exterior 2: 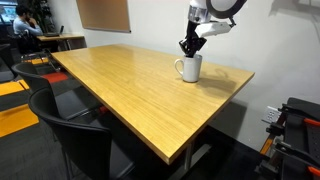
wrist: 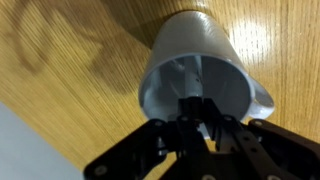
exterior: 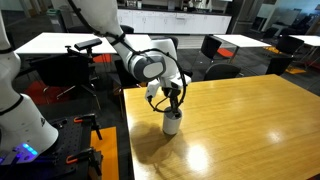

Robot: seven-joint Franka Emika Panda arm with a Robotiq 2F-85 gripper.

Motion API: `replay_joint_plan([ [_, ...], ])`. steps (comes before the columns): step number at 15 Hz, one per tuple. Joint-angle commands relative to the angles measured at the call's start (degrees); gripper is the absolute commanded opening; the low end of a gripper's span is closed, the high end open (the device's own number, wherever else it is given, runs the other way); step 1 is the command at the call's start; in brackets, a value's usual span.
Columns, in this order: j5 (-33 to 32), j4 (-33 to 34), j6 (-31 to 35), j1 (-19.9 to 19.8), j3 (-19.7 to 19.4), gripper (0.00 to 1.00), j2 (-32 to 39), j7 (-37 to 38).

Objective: Remove the marker from the mug and put it on the table

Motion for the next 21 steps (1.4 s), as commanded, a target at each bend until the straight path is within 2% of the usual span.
replay_joint_plan([
  [1,-2.3,-3.8,0.3,1.7,-2.0,0.05,-5.2,-0.6],
  [7,-8.3,-7.1,0.6,0.5,-2.0,0.05,-12.2,1.4],
  [14,-12.3,-10.3,1.4,-0.1,-3.4,0.05,-20.3,4.5],
  [21,-19.0,-10.7,0.4,-4.3,-4.6,0.05,-25.9,14.7],
])
